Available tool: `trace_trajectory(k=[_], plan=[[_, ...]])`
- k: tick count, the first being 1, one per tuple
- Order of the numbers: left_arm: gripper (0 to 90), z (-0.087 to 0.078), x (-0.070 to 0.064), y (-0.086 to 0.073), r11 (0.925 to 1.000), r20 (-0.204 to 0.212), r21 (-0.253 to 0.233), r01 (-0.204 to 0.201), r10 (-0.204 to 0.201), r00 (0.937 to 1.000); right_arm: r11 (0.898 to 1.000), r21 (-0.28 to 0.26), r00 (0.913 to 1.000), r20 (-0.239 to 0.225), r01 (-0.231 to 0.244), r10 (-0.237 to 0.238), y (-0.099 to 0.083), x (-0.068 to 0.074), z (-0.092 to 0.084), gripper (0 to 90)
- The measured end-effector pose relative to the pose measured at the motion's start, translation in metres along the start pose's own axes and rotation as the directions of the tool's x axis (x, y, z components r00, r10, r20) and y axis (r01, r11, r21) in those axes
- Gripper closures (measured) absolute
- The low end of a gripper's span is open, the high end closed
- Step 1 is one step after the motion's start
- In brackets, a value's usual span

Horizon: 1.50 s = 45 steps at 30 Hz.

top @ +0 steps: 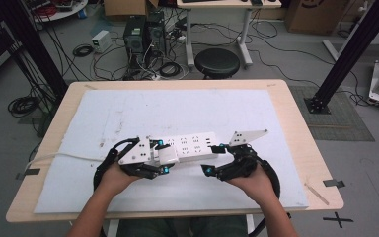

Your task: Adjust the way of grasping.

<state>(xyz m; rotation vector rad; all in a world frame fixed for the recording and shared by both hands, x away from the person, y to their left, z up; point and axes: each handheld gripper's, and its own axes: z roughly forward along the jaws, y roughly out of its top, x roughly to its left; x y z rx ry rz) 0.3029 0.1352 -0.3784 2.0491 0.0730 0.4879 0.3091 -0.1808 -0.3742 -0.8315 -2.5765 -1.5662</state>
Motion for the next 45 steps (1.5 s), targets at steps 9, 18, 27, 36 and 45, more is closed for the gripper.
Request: trace_trajectory(k=[9, 18, 27, 36, 45], plan=[[42.5, 0.016, -0.020, 0.003, 0.9959, -0.030, -0.033, -0.085, 0.084, 0.9960, 0.988, -0.024, 0.9786, -0.143, -0.153, 0.148, -0.009, -0.005, 0.023, 18.0], [42.6, 0.028, -0.035, 0.002, 0.9855, -0.053, -0.039, -0.165, 0.163, 0.9852, 0.975, -0.005, 0.9541, -0.208, -0.222, 0.216, -0.012, -0.007, 0.037, 19.2], [42.5, 0.035, -0.045, 0.000, 0.9800, -0.079, -0.063, -0.189, 0.184, 0.9798, 0.971, 0.004, 0.9354, -0.268, -0.239, 0.231, -0.012, -0.008, 0.051, 29.5], [42.5, 0.036, -0.045, 0.001, 0.9787, -0.086, -0.068, -0.194, 0.188, 0.9785, 0.969, 0.005, 0.9191, -0.316, -0.246, 0.235, -0.015, -0.010, 0.058, 48.4], [42.5, 0.039, -0.046, 0.001, 0.9752, -0.096, -0.049, -0.216, 0.211, 0.9728, 0.958, 0.019, 0.8940, -0.354, -0.287, 0.274, -0.018, -0.014, 0.062, 57.5]])
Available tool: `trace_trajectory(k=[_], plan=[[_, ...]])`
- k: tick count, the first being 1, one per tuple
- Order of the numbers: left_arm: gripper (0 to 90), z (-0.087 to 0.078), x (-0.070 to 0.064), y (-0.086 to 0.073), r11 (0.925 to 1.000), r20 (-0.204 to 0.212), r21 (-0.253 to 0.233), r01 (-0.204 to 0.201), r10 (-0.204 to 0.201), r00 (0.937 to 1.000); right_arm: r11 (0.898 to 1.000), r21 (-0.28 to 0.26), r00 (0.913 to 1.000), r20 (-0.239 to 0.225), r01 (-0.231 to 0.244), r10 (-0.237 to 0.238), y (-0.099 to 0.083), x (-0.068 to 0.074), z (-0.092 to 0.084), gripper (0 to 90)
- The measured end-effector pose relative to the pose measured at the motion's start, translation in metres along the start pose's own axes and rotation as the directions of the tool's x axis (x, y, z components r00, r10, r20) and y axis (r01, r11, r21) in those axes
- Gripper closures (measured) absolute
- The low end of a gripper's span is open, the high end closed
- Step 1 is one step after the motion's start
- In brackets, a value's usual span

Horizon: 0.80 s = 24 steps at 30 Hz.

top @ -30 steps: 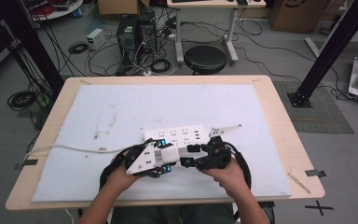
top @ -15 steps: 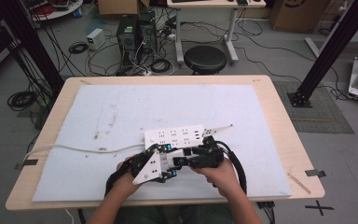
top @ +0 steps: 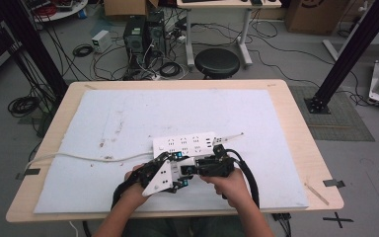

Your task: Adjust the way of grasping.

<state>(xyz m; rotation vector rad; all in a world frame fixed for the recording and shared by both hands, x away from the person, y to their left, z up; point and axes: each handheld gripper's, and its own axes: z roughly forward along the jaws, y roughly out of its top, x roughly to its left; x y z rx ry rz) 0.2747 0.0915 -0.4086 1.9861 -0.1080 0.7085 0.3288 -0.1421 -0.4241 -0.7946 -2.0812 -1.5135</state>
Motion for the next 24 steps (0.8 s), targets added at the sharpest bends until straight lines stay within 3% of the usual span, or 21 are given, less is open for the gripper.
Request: trace_trajectory(k=[4, 8, 9, 11, 18, 19, 24], plan=[[41.8, 0.002, 0.001, 0.000, 1.0000, 0.004, 0.008, 0.001, -0.001, 1.0000, 1.000, 0.001, 0.9999, -0.002, -0.016, 0.016, 0.001, -0.001, -0.001, 60.8], [40.6, 0.004, 0.006, 0.002, 0.9990, 0.025, 0.018, 0.042, -0.042, 0.9988, 1.000, -0.004, 0.9999, -0.008, -0.010, 0.010, 0.001, 0.000, -0.002, 63.1], [37.2, 0.003, 0.006, 0.003, 0.9988, 0.000, 0.017, 0.046, -0.046, 0.9989, 1.000, -0.006, 0.9999, -0.001, -0.010, 0.010, 0.001, 0.000, -0.003, 63.1], [27.7, 0.001, 0.009, 0.005, 0.9982, -0.013, 0.010, 0.059, -0.059, 0.9982, 1.000, -0.012, 0.9999, 0.017, -0.004, 0.004, 0.001, 0.000, -0.007, 63.2], [23.1, -0.017, 0.020, 0.010, 0.9956, -0.049, 0.015, 0.092, -0.091, 0.9946, 0.999, -0.048, 0.9977, 0.065, 0.021, -0.018, 0.004, 0.003, -0.024, 63.2], [23.1, -0.024, 0.026, 0.010, 0.9921, -0.066, 0.015, 0.125, -0.123, 0.9901, 0.998, -0.049, 0.9971, 0.073, 0.028, -0.025, 0.005, 0.004, -0.027, 63.2], [18.2, -0.042, 0.040, 0.008, 0.9824, -0.105, -0.001, 0.187, -0.186, 0.9769, 0.994, -0.088, 0.9921, 0.110, 0.070, -0.061, 0.009, 0.009, -0.039, 63.2]])
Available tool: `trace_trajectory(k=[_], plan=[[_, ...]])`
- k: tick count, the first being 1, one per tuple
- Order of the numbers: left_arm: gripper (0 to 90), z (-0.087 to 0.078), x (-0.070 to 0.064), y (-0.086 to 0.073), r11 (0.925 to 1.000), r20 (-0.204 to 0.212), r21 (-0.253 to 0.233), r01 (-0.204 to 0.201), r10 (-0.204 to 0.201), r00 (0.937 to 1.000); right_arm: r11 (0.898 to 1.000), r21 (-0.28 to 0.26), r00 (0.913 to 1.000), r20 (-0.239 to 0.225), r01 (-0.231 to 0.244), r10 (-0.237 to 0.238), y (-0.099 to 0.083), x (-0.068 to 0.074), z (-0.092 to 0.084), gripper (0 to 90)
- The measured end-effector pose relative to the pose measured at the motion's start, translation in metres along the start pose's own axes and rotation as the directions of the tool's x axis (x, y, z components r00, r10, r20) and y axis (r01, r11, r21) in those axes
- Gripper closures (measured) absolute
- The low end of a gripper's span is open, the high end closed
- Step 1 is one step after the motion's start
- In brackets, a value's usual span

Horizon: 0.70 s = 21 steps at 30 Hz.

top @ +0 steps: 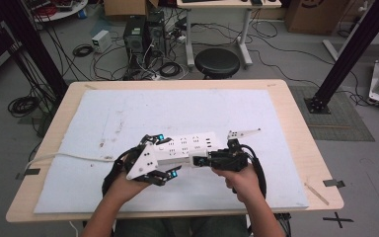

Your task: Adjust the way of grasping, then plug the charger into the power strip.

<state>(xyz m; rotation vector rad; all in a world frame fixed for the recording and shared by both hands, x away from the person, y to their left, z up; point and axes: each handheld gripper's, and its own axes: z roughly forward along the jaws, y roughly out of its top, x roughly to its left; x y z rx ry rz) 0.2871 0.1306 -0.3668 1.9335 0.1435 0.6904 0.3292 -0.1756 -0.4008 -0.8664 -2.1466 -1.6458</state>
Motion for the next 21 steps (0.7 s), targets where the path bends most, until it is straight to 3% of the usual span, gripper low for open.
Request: trace_trajectory(k=[3, 4, 5, 7, 10, 12, 13, 14, 16, 17, 18, 20, 21], plan=[[16.5, -0.004, 0.007, -0.002, 0.9997, -0.011, 0.005, 0.024, -0.024, 0.9996, 1.000, 0.003, 0.9992, 0.035, 0.021, -0.021, 0.001, 0.001, -0.003, 63.2], [16.5, -0.009, 0.013, -0.005, 0.9984, -0.010, 0.008, 0.056, -0.056, 0.9984, 1.000, 0.010, 0.9983, 0.051, 0.030, -0.030, 0.001, 0.002, -0.005, 63.2], [15.3, -0.010, 0.015, -0.007, 0.9977, -0.010, 0.014, 0.066, -0.066, 0.9978, 0.999, 0.013, 0.9948, 0.089, 0.049, -0.050, 0.003, 0.003, -0.008, 63.2], [15.2, -0.014, 0.020, -0.010, 0.9962, -0.021, 0.026, 0.083, -0.083, 0.9963, 0.998, 0.018, 0.9910, 0.116, 0.066, -0.067, 0.004, 0.003, -0.010, 63.2], [15.2, -0.020, 0.026, -0.014, 0.9938, -0.042, 0.035, 0.105, -0.104, 0.9937, 0.997, 0.024, 0.9891, 0.125, 0.075, -0.078, 0.007, 0.002, -0.011, 63.2], [15.2, -0.025, 0.029, -0.016, 0.9918, -0.055, 0.034, 0.123, -0.121, 0.9912, 0.994, 0.033, 0.9839, 0.146, 0.100, -0.104, 0.010, 0.001, -0.011, 63.2], [15.2, -0.028, 0.031, -0.017, 0.9904, -0.064, 0.028, 0.136, -0.134, 0.9890, 0.989, 0.029, 0.9746, 0.169, 0.143, -0.146, 0.013, 0.001, -0.010, 63.3], [15.2, -0.028, 0.031, -0.017, 0.9904, -0.064, 0.028, 0.136, -0.134, 0.9890, 0.989, 0.029, 0.9746, 0.169, 0.143, -0.146, 0.013, 0.001, -0.010, 63.3], [15.2, -0.031, 0.034, -0.020, 0.9891, -0.072, 0.030, 0.144, -0.141, 0.9873, 0.978, 0.036, 0.9490, 0.235, 0.208, -0.210, 0.017, 0.003, -0.006, 63.3], [15.2, -0.031, 0.034, -0.020, 0.9883, -0.074, 0.030, 0.150, -0.147, 0.9863, 0.978, 0.036, 0.9490, 0.235, 0.208, -0.210, 0.017, 0.003, -0.006, 63.3], [15.2, -0.032, 0.035, -0.021, 0.9877, -0.076, 0.031, 0.153, -0.151, 0.9857, 0.971, 0.042, 0.9369, 0.257, 0.234, -0.237, 0.018, 0.004, -0.005, 63.3], [15.2, -0.033, 0.035, -0.024, 0.9862, -0.074, 0.034, 0.162, -0.159, 0.9844, 0.954, 0.087, 0.8995, 0.317, 0.288, -0.301, 0.022, 0.008, 0.000, 63.2], [15.2, -0.034, 0.034, -0.025, 0.9850, -0.074, 0.029, 0.170, -0.168, 0.9831, 0.933, 0.150, 0.8670, 0.345, 0.327, -0.359, 0.027, 0.009, 0.005, 63.2]])
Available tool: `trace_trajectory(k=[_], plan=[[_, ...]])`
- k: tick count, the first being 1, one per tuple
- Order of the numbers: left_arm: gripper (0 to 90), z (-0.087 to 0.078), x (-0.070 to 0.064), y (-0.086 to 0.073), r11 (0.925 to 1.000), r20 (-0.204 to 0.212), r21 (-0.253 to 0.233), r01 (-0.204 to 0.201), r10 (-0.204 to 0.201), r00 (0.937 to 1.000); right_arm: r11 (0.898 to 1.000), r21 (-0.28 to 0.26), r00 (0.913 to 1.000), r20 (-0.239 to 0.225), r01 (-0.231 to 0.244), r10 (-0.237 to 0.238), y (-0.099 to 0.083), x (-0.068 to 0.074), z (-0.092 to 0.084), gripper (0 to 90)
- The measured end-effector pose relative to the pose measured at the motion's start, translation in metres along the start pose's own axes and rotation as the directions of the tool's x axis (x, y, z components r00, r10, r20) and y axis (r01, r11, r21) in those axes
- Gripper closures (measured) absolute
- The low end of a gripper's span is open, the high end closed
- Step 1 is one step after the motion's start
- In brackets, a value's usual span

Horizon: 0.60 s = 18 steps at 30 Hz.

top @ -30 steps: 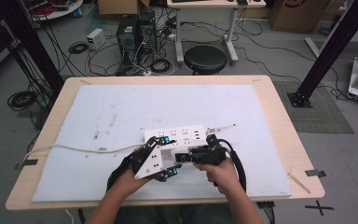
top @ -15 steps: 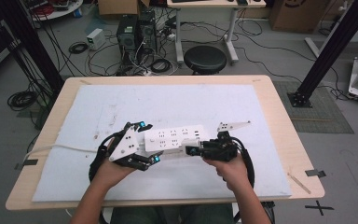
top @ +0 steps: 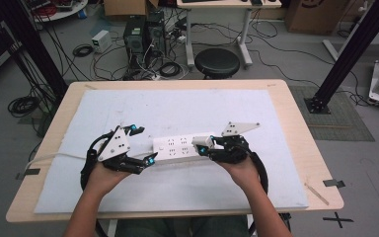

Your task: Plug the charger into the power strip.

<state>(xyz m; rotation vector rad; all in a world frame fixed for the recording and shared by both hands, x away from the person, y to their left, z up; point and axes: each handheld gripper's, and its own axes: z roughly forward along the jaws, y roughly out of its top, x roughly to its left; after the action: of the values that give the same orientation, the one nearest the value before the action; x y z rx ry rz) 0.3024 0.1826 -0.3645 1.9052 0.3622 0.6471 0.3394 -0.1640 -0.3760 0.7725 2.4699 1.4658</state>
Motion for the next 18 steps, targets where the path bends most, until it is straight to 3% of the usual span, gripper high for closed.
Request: trace_trajectory(k=[2, 3, 4, 5, 7, 8, 10, 11, 12, 13, 16, 17, 18], plan=[[15.2, -0.002, -0.001, -0.003, 1.0000, 0.006, 0.001, 0.005, -0.005, 1.0000, 1.000, 0.014, 0.9998, 0.013, 0.014, -0.014, 0.001, 0.000, 0.001, 63.2], [15.2, -0.003, -0.002, -0.005, 1.0000, 0.004, 0.006, 0.008, -0.008, 1.0000, 0.996, 0.066, 0.9975, 0.028, 0.064, -0.066, 0.006, -0.002, 0.007, 63.2], [15.2, -0.004, -0.003, -0.007, 0.9999, 0.003, 0.004, 0.010, -0.010, 0.9999, 0.996, 0.066, 0.9975, 0.028, 0.064, -0.066, 0.006, -0.002, 0.007, 63.2], [15.2, -0.006, -0.003, -0.008, 0.9999, 0.005, 0.006, 0.012, -0.012, 0.9999, 0.987, 0.118, 0.9931, 0.033, 0.108, -0.112, 0.011, -0.005, 0.011, 63.2], [15.2, -0.008, -0.002, -0.010, 0.9998, 0.001, 0.015, 0.009, -0.009, 1.0000, 0.984, 0.131, 0.9911, 0.036, 0.123, -0.128, 0.012, -0.006, 0.011, 63.2], [15.2, -0.010, -0.001, -0.011, 0.9999, -0.001, 0.014, 0.008, -0.008, 1.0000, 0.977, 0.152, 0.9879, 0.027, 0.147, -0.153, 0.014, -0.008, 0.013, 63.2], [15.2, -0.013, 0.000, -0.012, 0.9998, -0.002, 0.017, 0.008, -0.008, 1.0000, 0.957, 0.193, 0.9748, 0.020, 0.214, -0.222, 0.019, -0.014, 0.015, 63.2], [15.2, -0.014, -0.001, -0.013, 0.9997, -0.003, 0.012, 0.020, -0.020, 0.9998, 0.942, 0.218, 0.9649, 0.005, 0.255, -0.262, 0.023, -0.017, 0.015, 63.2], [15.2, -0.015, 0.000, -0.013, 0.9998, -0.002, 0.015, 0.015, -0.015, 0.9999, 0.942, 0.218, 0.9649, 0.005, 0.255, -0.262, 0.023, -0.017, 0.015, 63.2], [15.2, -0.015, 0.000, -0.014, 0.9997, -0.004, 0.010, 0.024, -0.024, 0.9997, 0.935, 0.227, 0.9598, -0.002, 0.274, -0.281, 0.025, -0.019, 0.016, 63.2], [15.2, -0.016, 0.001, -0.018, 0.9995, -0.004, 0.012, 0.028, -0.028, 0.9996, 0.906, 0.275, 0.9459, -0.040, 0.320, -0.322, 0.031, -0.027, 0.017, 63.2], [15.2, -0.016, 0.001, -0.019, 0.9995, -0.002, 0.013, 0.029, -0.029, 0.9996, 0.885, 0.314, 0.9380, -0.061, 0.342, -0.341, 0.035, -0.030, 0.019, 63.2], [15.2, -0.016, 0.001, -0.019, 0.9994, -0.002, 0.013, 0.032, -0.032, 0.9995, 0.885, 0.314, 0.9380, -0.061, 0.342, -0.341, 0.035, -0.030, 0.019, 63.2]])
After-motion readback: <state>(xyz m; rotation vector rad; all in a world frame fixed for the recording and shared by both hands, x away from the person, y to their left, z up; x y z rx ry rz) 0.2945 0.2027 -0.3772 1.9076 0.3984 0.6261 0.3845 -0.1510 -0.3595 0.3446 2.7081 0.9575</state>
